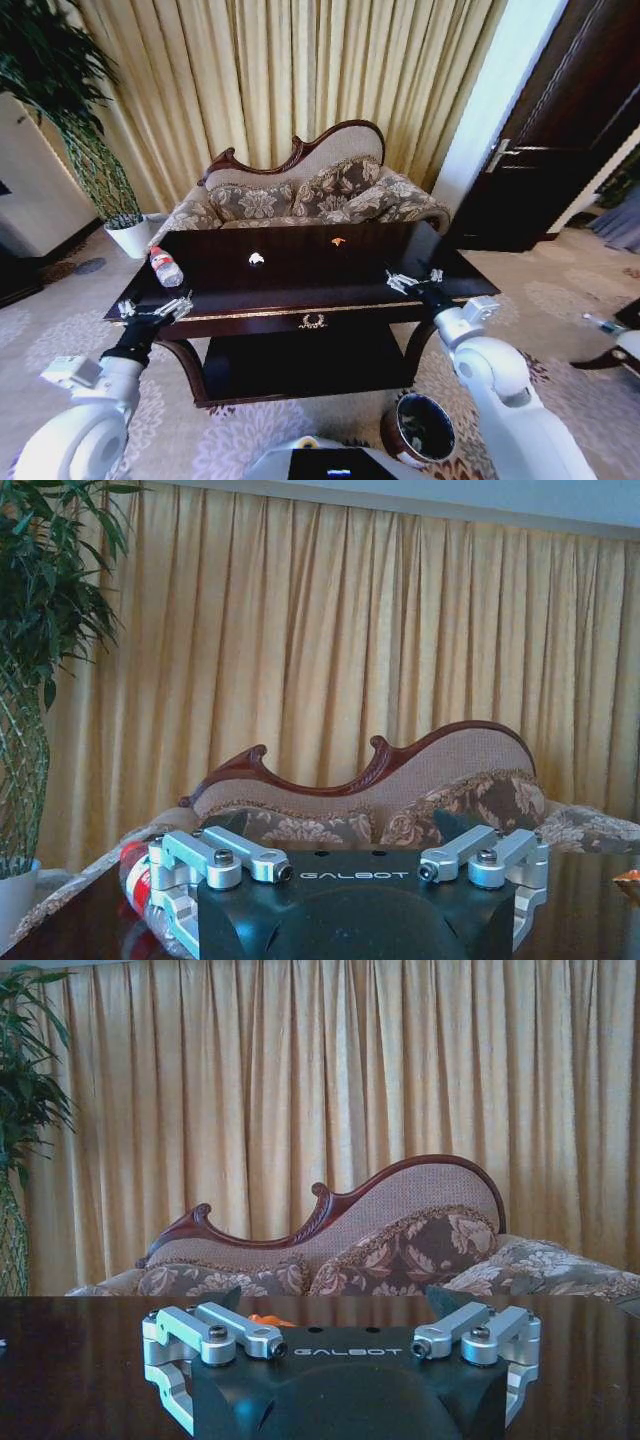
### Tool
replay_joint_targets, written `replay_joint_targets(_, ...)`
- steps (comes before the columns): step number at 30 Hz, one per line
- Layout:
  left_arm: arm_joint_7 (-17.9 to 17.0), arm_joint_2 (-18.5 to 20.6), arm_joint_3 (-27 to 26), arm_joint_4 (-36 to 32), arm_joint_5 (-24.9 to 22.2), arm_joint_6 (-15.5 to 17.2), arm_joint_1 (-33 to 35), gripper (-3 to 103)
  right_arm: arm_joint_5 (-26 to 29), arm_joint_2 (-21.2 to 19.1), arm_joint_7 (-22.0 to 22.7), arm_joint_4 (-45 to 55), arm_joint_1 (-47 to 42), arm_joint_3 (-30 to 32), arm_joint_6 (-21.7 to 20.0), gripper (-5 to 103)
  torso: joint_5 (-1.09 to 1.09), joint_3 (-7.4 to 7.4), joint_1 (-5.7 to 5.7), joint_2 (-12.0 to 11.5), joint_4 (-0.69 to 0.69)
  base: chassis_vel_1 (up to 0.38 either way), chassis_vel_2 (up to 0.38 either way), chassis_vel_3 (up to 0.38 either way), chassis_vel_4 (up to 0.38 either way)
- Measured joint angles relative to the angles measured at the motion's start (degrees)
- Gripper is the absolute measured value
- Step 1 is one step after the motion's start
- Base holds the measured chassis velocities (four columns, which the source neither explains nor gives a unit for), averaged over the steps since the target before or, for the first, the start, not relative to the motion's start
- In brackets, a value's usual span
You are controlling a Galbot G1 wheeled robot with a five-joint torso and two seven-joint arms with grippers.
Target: Move to the front of the table and place the trash on the table into the trash bin.
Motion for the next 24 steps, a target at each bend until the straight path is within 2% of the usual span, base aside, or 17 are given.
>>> replay_joint_targets(17,0.3,-0.1,-0.1,0.2,0.2,-0.2,0.0,100,-0.6,0.0,-1.1,0.0,0.0,-0.5,0.0,100,0.0,0.0,0.0,0.0,0.0,-0.086,0.093,0.094,-0.09)
replay_joint_targets(21,0.3,-0.2,-0.1,0.2,0.2,-0.3,0.0,100,-0.5,-0.7,-1.5,-1.2,0.2,-1.1,0.8,100,0.0,0.0,0.01,0.0,-0.01,-0.098,0.082,0.087,-0.084)
replay_joint_targets(24,0.2,-0.5,-0.1,0.1,0.2,-0.3,0.2,100,0.7,-2.9,-1.1,-3.6,1.7,-2.5,0.7,100,0.0,0.01,0.03,0.0,-0.01,-0.015,0.024,0.015,-0.018)
